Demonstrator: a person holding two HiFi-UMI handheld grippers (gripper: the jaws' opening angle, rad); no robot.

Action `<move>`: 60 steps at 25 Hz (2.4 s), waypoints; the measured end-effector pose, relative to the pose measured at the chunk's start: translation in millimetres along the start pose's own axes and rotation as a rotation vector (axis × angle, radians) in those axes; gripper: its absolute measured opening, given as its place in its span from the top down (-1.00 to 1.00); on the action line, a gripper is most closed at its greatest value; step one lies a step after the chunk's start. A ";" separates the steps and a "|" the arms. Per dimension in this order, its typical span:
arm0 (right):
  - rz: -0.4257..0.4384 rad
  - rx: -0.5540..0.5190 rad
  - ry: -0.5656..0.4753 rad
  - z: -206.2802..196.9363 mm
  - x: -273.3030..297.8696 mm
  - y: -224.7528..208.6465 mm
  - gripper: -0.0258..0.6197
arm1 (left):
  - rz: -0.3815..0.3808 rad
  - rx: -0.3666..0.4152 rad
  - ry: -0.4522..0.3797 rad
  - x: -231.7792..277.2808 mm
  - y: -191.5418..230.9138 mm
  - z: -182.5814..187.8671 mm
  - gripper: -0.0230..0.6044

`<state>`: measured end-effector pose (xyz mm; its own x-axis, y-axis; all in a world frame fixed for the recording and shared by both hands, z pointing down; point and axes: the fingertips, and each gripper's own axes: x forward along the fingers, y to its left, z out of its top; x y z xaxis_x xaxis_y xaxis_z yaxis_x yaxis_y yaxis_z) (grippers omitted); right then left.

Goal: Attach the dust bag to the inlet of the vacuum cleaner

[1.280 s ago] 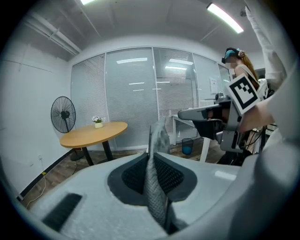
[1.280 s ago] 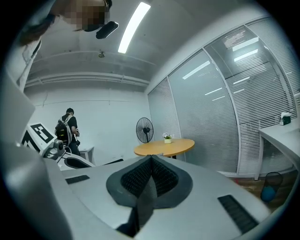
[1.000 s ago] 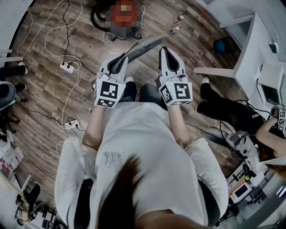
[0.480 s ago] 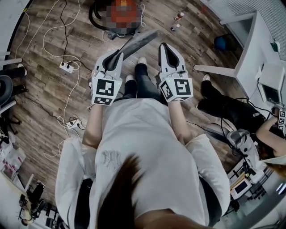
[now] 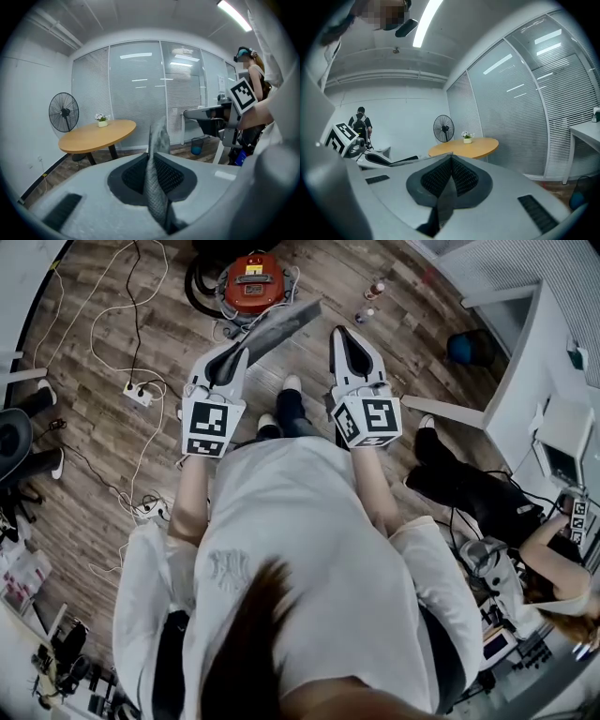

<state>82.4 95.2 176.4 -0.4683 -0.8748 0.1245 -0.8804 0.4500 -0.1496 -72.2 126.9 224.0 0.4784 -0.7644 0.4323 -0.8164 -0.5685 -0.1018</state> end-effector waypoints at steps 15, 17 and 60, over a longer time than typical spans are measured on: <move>0.064 -0.002 0.008 13.5 52.7 -63.2 0.91 | 0.067 -0.017 0.016 64.0 12.9 25.7 0.79; 0.059 -0.002 0.007 14.9 53.0 -69.1 0.91 | 0.059 -0.014 0.023 68.7 10.7 26.3 0.79; 0.018 -0.123 0.294 -87.8 90.0 -38.0 0.79 | -0.485 0.169 0.201 135.6 -21.2 -80.5 0.79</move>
<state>67.2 15.2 279.4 -0.4700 -0.7849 0.4038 -0.8657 0.4992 -0.0374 -16.0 59.8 356.9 0.7022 -0.3390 0.6261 -0.4462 -0.8948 0.0161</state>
